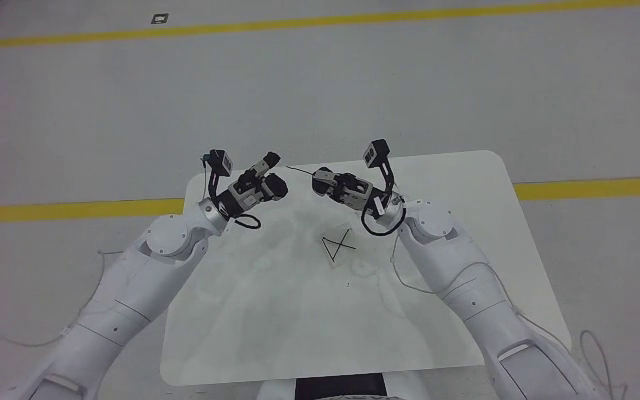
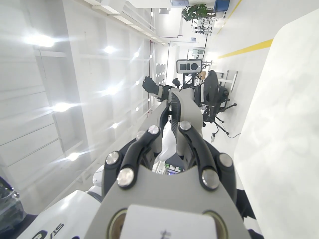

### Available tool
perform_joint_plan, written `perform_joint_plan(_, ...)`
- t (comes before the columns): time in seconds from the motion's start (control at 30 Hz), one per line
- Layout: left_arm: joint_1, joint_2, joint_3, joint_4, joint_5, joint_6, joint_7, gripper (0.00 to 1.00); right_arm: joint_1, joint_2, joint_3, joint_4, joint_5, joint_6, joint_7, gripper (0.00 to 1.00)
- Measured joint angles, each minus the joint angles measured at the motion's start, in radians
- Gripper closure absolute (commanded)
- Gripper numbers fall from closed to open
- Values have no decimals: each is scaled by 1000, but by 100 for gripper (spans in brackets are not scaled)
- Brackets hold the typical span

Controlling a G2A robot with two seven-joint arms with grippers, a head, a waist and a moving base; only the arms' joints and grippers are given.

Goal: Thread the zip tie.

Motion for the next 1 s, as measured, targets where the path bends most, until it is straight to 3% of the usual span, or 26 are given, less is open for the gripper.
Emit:
perform_joint_plan(0.6, 2, -3, 0, 0, -5, 15, -12, 0, -18, 1, 2, -13, 22, -1, 17, 100)
perform_joint_plan(0.77, -17, -6, -5, 62, -19, 50, -130, 0, -24, 3, 12, 29, 136, -15, 166, 100)
perform_joint_plan(1.0, -41, -12, -24, 187, -104, 13, -375, 0, 26, 1, 12, 136, 233, -6, 355, 100)
